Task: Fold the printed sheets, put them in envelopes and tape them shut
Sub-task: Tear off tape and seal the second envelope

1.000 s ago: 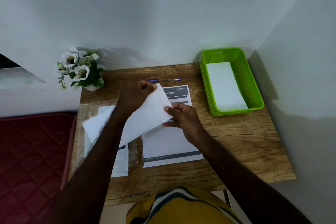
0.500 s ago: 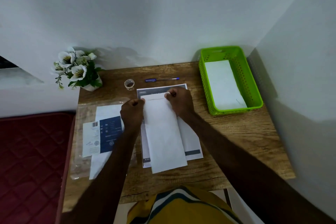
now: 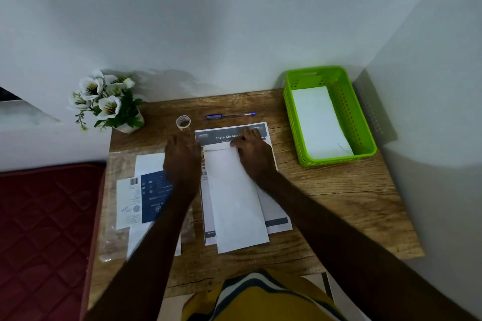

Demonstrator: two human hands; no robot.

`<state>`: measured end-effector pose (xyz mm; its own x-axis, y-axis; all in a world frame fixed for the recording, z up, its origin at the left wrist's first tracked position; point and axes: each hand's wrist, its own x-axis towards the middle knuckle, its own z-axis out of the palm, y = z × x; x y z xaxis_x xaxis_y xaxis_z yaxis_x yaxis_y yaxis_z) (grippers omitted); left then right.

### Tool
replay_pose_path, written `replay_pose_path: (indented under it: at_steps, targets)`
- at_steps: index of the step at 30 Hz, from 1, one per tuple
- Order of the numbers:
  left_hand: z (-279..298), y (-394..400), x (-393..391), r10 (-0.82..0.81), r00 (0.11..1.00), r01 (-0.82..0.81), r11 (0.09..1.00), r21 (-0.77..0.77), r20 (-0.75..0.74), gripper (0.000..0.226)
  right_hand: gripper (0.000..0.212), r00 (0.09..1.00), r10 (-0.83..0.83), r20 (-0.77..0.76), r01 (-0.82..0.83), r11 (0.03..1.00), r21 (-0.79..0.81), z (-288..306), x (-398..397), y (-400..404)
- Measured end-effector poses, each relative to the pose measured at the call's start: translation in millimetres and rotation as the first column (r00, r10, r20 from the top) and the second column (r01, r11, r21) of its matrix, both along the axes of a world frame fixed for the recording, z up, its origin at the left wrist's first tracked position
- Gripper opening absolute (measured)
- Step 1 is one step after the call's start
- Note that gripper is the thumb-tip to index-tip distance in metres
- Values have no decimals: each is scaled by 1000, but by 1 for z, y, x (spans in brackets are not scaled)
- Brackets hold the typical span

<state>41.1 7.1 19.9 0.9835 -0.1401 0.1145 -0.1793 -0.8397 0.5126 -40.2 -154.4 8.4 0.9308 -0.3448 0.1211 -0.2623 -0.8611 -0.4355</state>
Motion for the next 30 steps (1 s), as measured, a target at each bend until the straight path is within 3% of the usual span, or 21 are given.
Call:
replay_pose_path:
  at_steps: [5,10,19,20,22,24,26,30]
  targets:
    - [11,12,31,-104,985,87,988,125,138,28,13,999,-1,34,2,999,-42,-2,-3,4]
    - [9,16,48,-178,984,168,955,244,19,33,20,999,19,29,-15,993,-118,-3,-9,8]
    - [5,23,60,-210,977,200,953,226,21,25,36,997,35,-73,-50,976,-213,0,-14,15]
    - [5,24,60,-208,978,202,966,160,19,26,37,997,36,-70,-50,976,-214,0,-14,15]
    - [10,22,56,-194,978,178,968,-178,-74,29,37,998,41,-57,-52,976,-213,-1,-14,14]
    - [21,18,46,-226,953,99,862,-496,-203,27,37,998,37,-47,-45,978,-202,-3,-15,14]
    - [31,17,32,-286,915,58,791,-609,-284,23,36,999,29,-39,-36,983,-181,-3,-13,15]
    - [43,19,5,-400,863,90,723,-685,-309,19,30,996,35,-81,-46,990,-136,2,-8,13]
